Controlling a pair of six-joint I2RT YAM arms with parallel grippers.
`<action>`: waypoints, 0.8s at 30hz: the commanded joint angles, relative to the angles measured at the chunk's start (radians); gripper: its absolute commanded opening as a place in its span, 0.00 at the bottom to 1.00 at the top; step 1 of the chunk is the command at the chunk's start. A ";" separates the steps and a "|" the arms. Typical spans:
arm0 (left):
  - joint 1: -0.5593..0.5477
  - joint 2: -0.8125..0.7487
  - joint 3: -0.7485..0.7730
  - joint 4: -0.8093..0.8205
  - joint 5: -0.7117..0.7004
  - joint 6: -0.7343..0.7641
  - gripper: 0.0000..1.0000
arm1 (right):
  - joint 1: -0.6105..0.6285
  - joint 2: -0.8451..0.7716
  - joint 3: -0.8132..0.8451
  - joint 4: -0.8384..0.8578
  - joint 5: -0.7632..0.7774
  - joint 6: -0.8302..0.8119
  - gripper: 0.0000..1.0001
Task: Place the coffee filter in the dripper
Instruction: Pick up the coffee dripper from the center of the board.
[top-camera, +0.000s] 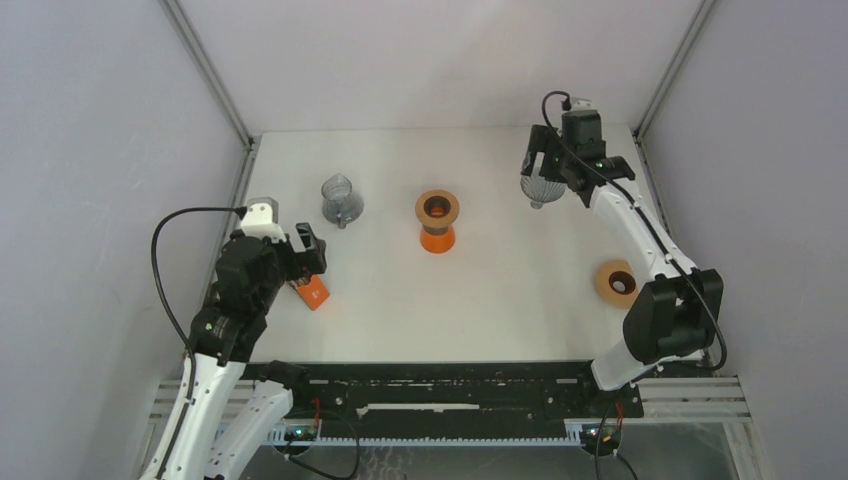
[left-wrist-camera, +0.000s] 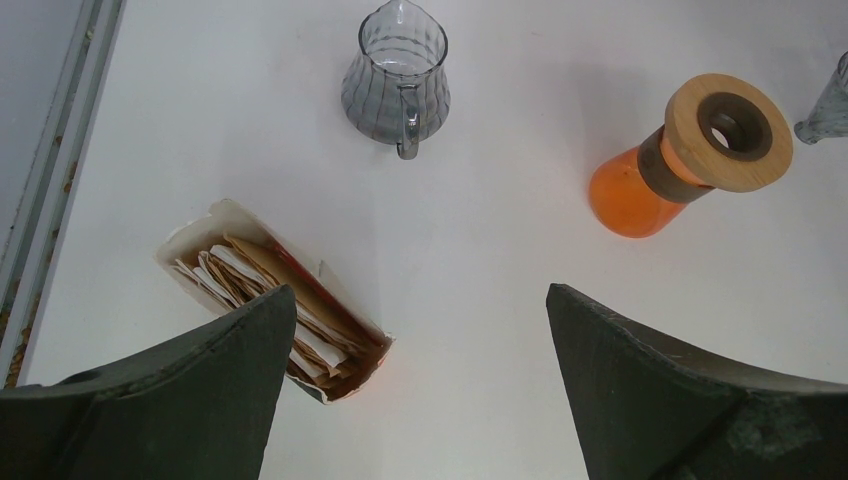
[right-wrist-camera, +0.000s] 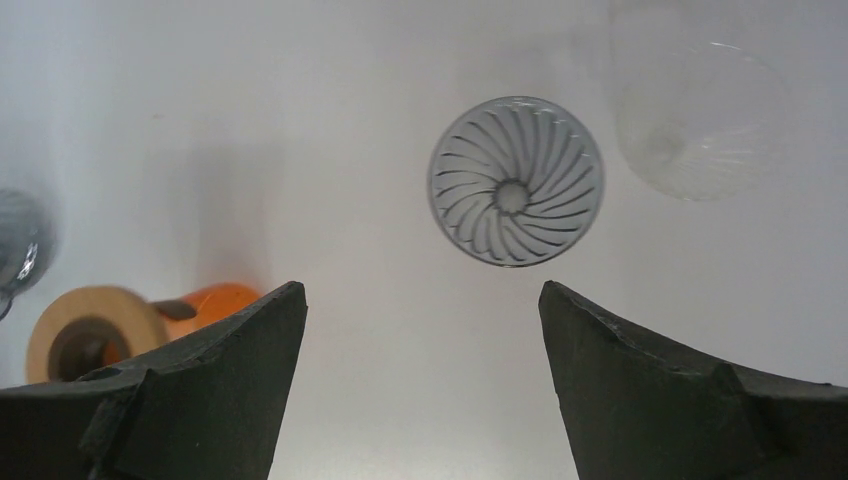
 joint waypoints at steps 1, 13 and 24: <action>0.005 -0.007 -0.028 0.037 0.012 0.004 1.00 | -0.072 -0.057 -0.060 0.114 0.050 0.054 0.94; 0.006 0.005 -0.027 0.035 0.008 0.006 1.00 | -0.306 0.070 -0.084 0.194 0.074 0.155 0.91; 0.006 0.044 -0.023 0.029 0.009 0.009 1.00 | -0.400 0.249 -0.027 0.238 0.020 0.188 0.84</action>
